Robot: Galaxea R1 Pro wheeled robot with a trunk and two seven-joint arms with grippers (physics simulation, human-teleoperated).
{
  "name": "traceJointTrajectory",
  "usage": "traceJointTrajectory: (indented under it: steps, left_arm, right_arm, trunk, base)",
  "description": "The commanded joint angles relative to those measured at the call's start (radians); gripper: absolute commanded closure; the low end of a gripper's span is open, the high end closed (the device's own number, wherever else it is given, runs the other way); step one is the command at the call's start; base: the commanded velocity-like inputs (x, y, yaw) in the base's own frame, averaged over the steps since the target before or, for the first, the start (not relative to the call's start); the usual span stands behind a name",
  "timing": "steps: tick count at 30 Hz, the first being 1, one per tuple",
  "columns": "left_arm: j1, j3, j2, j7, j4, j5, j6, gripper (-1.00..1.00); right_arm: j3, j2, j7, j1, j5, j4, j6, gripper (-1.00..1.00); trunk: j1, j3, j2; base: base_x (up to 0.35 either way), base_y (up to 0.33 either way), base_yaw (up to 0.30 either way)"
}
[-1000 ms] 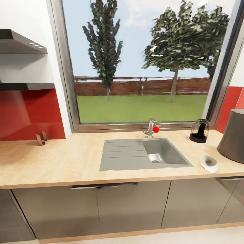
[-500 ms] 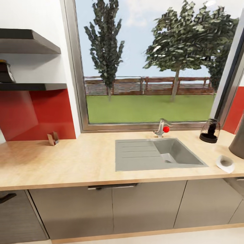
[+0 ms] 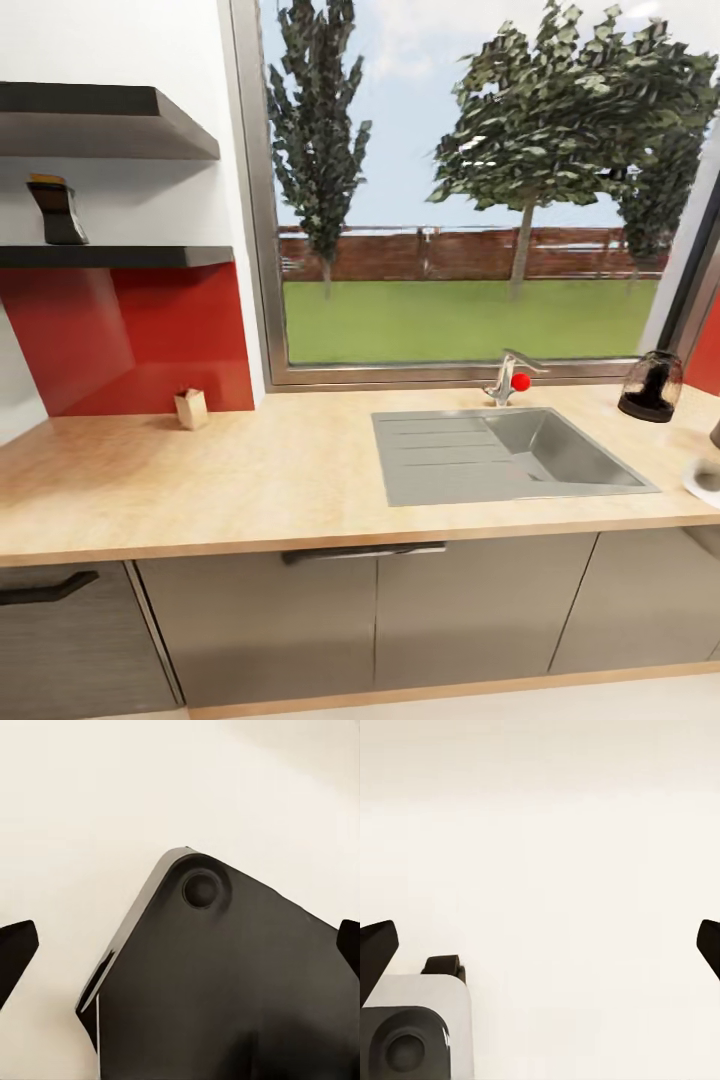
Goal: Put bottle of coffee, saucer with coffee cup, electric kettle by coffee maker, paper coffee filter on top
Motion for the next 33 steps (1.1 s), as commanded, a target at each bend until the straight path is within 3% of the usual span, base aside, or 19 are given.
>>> traceJointTrajectory:
  steps: [1, 33]
  left_arm:
    - [0.000, 0.003, 0.000, -0.010, -0.001, 0.011, 0.001, -1.00]
    - [0.000, 0.003, 0.000, -0.010, 0.001, 0.011, -0.016, -1.00]
  right_arm:
    - [0.009, 0.000, -0.001, -0.002, -0.007, 0.004, -0.006, -1.00]
    - [0.009, 0.003, -0.006, -0.002, -0.007, 0.004, -0.006, -1.00]
  trunk:
    - [0.000, -0.001, -0.001]
    - [0.000, -0.001, -0.001]
  base:
    - [0.000, 0.343, 0.000]
    - [0.000, 0.344, 0.000]
